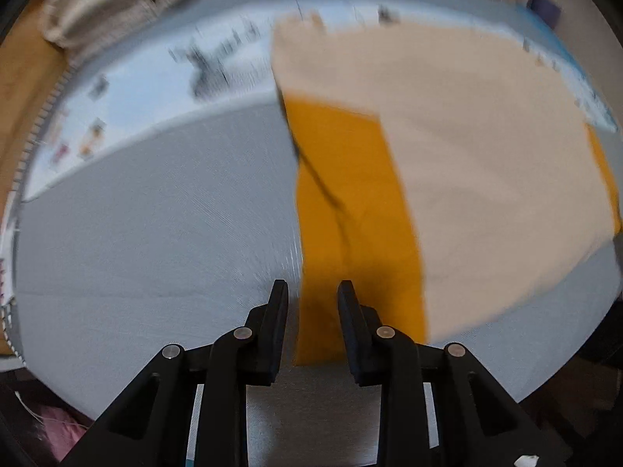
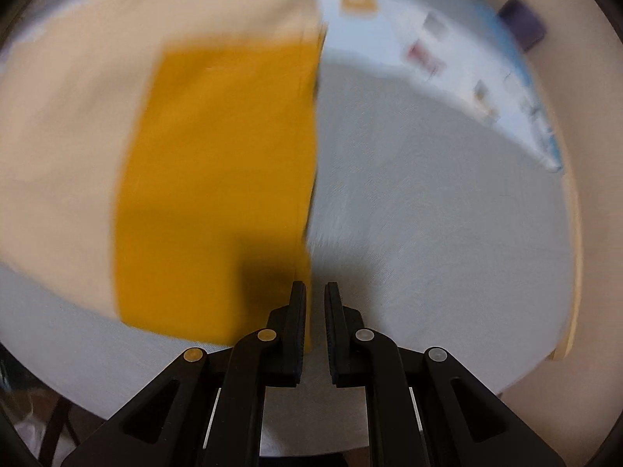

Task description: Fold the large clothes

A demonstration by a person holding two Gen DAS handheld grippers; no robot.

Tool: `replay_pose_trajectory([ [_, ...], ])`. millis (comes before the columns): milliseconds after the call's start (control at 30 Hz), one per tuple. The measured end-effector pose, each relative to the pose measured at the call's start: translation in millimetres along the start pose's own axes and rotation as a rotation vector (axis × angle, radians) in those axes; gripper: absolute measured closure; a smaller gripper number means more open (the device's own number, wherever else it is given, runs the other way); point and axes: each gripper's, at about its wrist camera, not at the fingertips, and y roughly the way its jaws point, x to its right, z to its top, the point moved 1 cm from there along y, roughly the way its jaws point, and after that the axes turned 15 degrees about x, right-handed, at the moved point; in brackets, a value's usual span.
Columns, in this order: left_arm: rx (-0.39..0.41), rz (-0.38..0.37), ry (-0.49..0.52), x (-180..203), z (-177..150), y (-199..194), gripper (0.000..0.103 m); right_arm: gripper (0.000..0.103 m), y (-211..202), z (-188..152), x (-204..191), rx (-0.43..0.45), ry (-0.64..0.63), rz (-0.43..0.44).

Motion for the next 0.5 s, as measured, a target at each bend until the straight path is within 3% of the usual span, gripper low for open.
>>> replay_pose_trajectory([
  [133,0.189,0.019,-0.011,25.8,9.9,-68.4,0.076,0.091,-81.8,14.8,2.5,0.285,0.081,-0.026],
  [300,0.322,-0.006,-0.080,70.3,7.7,-117.3,0.076,0.082,-162.6,7.9,-11.1,0.505,0.202,0.035],
  [367,0.340,-0.012,-0.119,81.3,1.8,-127.0,0.076,0.076,-184.4,-5.6,-26.1,0.547,0.212,0.050],
  [500,0.350,0.010,-0.150,101.0,-23.5,-135.1,0.076,0.076,-191.8,-23.4,-46.6,0.530,0.230,0.085],
])
